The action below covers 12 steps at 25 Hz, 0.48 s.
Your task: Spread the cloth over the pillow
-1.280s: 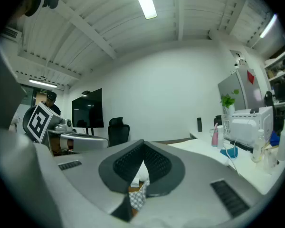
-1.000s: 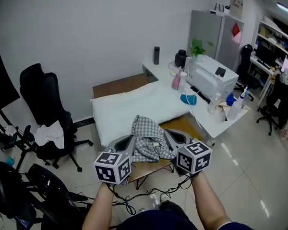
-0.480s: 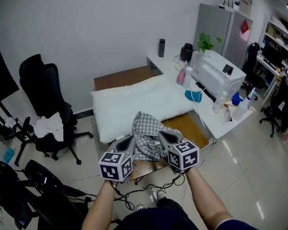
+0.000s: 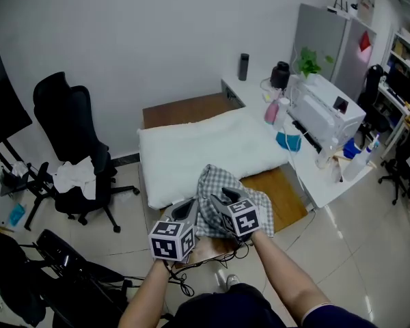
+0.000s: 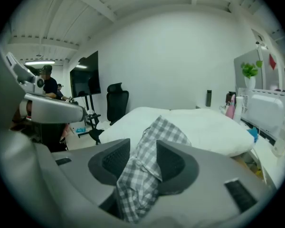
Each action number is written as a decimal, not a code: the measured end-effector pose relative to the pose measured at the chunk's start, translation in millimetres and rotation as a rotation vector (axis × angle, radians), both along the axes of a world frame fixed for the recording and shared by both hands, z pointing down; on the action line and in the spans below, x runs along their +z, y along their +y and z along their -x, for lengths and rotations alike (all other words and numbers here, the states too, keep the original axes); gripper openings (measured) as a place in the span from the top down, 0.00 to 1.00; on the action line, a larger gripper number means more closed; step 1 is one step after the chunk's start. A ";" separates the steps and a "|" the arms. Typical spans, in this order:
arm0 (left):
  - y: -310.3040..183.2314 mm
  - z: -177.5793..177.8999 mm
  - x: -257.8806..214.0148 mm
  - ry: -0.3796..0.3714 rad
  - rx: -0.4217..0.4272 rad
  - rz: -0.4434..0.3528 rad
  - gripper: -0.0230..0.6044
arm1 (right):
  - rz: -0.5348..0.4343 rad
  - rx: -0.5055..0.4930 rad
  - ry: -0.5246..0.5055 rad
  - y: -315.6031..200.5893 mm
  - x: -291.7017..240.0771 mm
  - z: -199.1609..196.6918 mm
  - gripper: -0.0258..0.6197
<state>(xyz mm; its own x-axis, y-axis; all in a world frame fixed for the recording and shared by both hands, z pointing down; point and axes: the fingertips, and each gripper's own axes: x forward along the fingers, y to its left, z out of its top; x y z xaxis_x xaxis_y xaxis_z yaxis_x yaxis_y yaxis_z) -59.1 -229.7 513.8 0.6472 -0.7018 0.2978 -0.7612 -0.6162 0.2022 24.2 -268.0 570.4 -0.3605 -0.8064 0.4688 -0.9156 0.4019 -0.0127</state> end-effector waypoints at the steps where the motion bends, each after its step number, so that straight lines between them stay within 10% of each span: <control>1: -0.9 0.6 2.5 -0.001 -0.003 0.006 0.95 | 0.014 -0.010 0.012 -3.2 6.2 5.1 0.67; 12: -5.1 11.4 15.0 -0.008 -0.023 0.053 0.95 | 0.119 0.015 0.139 -34.1 62.1 8.7 0.68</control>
<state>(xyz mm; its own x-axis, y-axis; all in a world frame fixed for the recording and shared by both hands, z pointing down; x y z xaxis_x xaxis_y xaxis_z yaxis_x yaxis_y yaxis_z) -70.5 -234.8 528.8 0.6283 -0.6998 0.3400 -0.7770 -0.5868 0.2280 15.6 -302.0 632.5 -0.2736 -0.7468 0.6061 -0.9177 0.3915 0.0681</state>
